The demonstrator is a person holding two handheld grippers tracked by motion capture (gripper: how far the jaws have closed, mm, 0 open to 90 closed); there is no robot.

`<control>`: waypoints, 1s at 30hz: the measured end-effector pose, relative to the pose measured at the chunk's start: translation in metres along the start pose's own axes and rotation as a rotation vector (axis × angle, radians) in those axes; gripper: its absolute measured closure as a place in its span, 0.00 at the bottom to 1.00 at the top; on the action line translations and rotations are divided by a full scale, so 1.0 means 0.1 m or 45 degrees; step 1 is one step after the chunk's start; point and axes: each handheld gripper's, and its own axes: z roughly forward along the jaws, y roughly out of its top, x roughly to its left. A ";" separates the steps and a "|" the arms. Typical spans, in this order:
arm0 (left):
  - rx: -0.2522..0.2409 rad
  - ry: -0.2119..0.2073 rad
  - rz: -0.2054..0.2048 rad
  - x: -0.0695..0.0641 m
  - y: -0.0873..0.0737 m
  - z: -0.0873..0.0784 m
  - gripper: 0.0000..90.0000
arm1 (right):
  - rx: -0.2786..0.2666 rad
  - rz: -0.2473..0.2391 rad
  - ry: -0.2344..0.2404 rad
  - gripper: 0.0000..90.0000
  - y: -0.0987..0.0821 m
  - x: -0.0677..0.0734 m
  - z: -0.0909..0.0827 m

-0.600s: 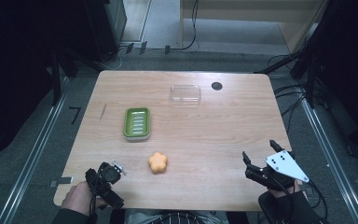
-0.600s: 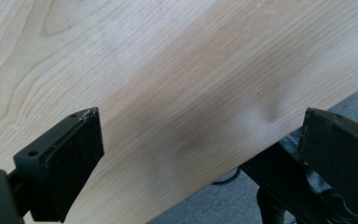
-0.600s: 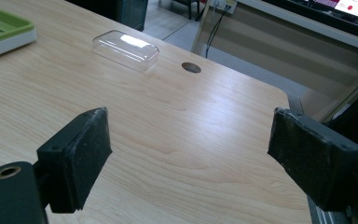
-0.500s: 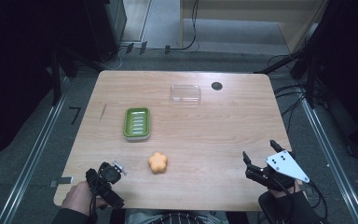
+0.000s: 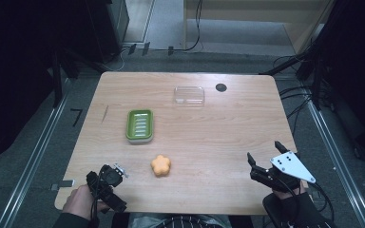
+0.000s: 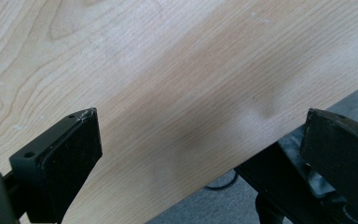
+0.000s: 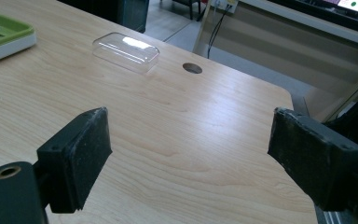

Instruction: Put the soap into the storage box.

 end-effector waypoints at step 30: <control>-0.104 -0.085 0.111 -0.13 0.46 -0.02 0.00 | 0.000 -0.034 0.014 0.15 0.04 0.06 0.03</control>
